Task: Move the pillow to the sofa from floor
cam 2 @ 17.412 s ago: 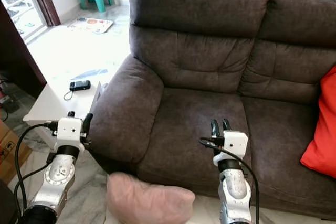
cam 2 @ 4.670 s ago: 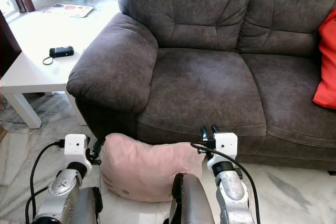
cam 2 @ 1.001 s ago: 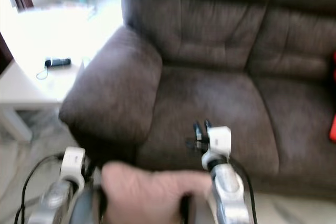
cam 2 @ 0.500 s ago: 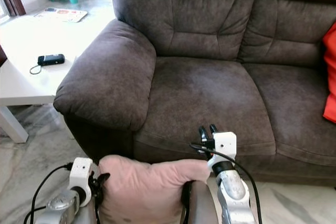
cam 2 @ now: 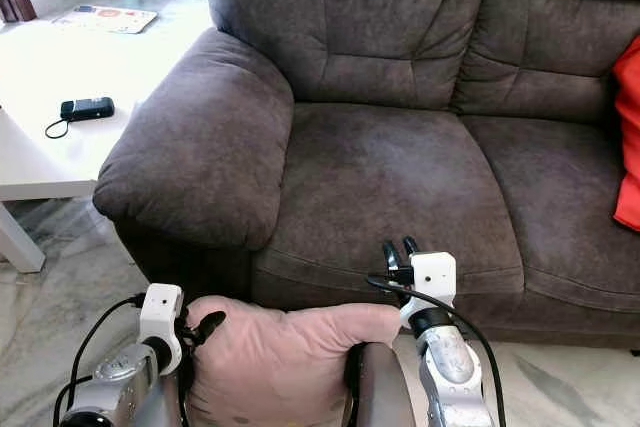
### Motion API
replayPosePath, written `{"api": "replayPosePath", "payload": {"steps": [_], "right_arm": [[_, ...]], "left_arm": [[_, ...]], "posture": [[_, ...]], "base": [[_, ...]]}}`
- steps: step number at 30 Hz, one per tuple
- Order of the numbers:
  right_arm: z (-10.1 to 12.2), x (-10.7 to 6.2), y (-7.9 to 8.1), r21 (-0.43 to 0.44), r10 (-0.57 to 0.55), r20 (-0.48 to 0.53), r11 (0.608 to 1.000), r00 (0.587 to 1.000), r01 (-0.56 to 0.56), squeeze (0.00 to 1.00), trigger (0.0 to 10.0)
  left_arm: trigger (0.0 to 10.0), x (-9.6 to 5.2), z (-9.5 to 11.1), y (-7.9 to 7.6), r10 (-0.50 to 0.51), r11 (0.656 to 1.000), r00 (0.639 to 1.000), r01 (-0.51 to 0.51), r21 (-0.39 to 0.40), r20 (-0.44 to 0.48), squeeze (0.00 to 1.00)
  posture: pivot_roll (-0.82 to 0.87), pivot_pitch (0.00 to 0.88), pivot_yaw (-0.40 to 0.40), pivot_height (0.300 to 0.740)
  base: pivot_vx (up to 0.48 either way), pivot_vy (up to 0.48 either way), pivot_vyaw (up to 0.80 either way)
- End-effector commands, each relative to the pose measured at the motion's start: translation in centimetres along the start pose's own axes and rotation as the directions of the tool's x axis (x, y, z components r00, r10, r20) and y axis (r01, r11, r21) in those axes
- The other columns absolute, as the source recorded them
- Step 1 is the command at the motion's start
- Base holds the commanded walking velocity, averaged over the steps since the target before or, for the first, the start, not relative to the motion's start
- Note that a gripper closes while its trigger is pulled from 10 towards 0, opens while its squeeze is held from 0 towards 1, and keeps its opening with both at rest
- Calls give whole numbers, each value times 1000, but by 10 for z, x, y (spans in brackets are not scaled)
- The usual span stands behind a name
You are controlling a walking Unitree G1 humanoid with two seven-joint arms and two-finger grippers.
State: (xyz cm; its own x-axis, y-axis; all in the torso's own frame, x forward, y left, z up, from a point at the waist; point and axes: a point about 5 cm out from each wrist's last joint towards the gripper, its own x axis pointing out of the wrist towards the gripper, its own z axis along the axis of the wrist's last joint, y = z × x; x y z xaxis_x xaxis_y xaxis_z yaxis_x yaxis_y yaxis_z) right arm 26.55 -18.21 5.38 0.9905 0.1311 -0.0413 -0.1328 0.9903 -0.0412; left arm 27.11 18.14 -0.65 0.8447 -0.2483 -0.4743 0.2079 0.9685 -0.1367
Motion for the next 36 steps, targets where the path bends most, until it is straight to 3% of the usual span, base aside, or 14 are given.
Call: {"api": "replayPosePath", "payload": {"steps": [1, 11, 12, 13, 14, 15, 23, 36], "right_arm": [[3, -1, -4, -7, -4, 3, 1000, 1000, 4, 0, 10000], [4, -4, -5, -9, 1, 2, 1000, 1000, -1, 0, 10000], [6, -3, -6, -11, 0, 6, 1000, 1000, 0, 0, 10000], [6, -3, -6, -11, 0, 6, 1000, 1000, 0, 0, 10000], [7, -4, -7, -14, 0, 10, 1000, 1000, 0, 0, 10000], [8, -4, -7, -15, 0, 11, 1000, 1000, 0, 0, 10000], [12, -9, -11, -26, 5, 17, 1000, 1000, -5, 0, 10000], [16, -20, -18, -54, 27, 2, 998, 1000, -27, 0, 10000]], "left_arm": [[10000, 2, 1, -4, -23, 1000, 1000, 23, 12, -10, 1000], [10000, 1, -3, 7, 57, 998, 997, -55, 36, -46, 1000], [10000, 3, -1, 9, 85, 995, 995, -82, 53, -47, 914], [10000, 3, -1, 9, 85, 995, 995, -82, 53, -47, 914], [10000, 4, 1, 10, 107, 993, 993, -104, 59, -45, 549], [10000, 5, 2, 10, 113, 992, 993, -111, 53, -42, 0], [10000, 11, 8, 5, 98, 995, 995, -98, 15, -22, 0], [10000, 11, 1, 5, 121, 992, 991, -122, -17, -54, 0]], "posture": [[10, 0, -137, 484], [0, 0, -139, 484], [-6, 0, -141, 484], [-6, 0, -141, 484], [-9, 0, -143, 484], [-11, 0, -146, 484], [-33, 0, -165, 484], [-65, 3, -200, 484]], "base": [[0, 0, 0], [0, 0, 0], [0, 0, 0], [0, 0, 0], [0, 0, 0], [0, 0, 0], [0, 0, 0], [0, 0, 0]]}}
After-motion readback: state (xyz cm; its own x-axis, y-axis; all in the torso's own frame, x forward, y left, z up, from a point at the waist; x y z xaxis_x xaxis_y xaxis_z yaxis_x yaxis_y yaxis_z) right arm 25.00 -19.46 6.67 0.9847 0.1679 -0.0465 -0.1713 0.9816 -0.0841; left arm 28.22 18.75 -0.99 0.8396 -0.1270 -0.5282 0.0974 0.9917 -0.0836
